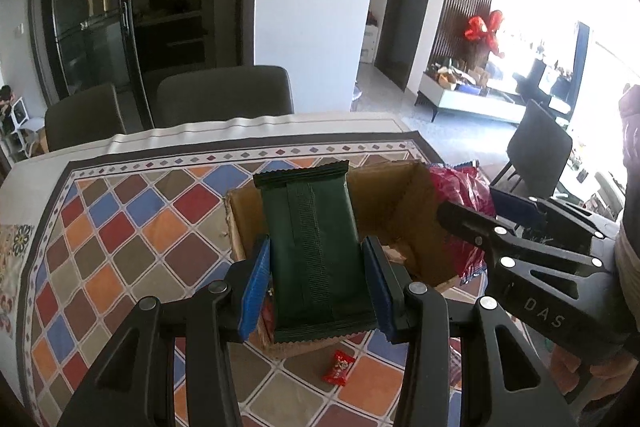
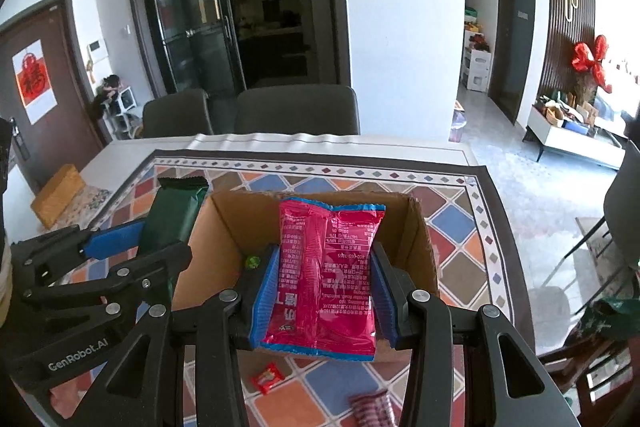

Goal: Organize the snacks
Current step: 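Lower both packets into the box and open both tools to release them, then move both tools back toward the striped maroon bar and small red candy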

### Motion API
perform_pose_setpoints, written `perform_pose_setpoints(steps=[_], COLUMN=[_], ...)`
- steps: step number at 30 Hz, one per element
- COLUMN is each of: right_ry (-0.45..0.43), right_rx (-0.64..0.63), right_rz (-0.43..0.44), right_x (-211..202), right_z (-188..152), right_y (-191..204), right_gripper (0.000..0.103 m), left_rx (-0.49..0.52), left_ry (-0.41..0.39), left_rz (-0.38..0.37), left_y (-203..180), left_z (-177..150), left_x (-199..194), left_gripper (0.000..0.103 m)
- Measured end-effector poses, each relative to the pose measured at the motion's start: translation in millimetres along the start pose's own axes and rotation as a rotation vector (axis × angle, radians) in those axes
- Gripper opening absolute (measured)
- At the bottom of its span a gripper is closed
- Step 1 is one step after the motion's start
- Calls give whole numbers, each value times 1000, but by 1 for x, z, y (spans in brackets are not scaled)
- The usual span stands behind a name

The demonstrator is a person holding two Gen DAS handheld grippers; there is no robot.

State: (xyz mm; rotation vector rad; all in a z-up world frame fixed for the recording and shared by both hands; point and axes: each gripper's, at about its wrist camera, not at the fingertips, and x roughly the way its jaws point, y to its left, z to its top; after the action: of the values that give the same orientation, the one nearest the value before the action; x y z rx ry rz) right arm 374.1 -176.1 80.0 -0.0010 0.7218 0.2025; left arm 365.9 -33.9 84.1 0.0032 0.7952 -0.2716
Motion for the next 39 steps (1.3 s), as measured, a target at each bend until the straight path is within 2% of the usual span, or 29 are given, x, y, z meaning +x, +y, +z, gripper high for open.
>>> perform_pose_setpoints(steps=[8, 11, 12, 27, 30, 39], right_ry=[40, 45, 37, -48, -76, -100], right_rx=[13, 23, 25, -17, -28, -29], right_rz=[-16, -37, -42, -57, -67, -68], right_x=[20, 23, 22, -30, -45, -66], right_z=[3, 0, -1, -24, -34, -67], right_y=[-7, -8, -8, 1, 3, 5], right_gripper=[44, 53, 57, 57, 61, 64], left_rx=[-8, -12, -11, 93, 103, 115], left_ry=[65, 69, 64, -115, -131, -121], left_rz=[12, 18, 22, 57, 52, 29], left_y=[2, 4, 4, -19, -23, -31], left_z=[5, 3, 1, -32, -42, -72], left_x=[26, 27, 25, -50, -59, -65], left_gripper=[45, 48, 49, 54, 55, 56])
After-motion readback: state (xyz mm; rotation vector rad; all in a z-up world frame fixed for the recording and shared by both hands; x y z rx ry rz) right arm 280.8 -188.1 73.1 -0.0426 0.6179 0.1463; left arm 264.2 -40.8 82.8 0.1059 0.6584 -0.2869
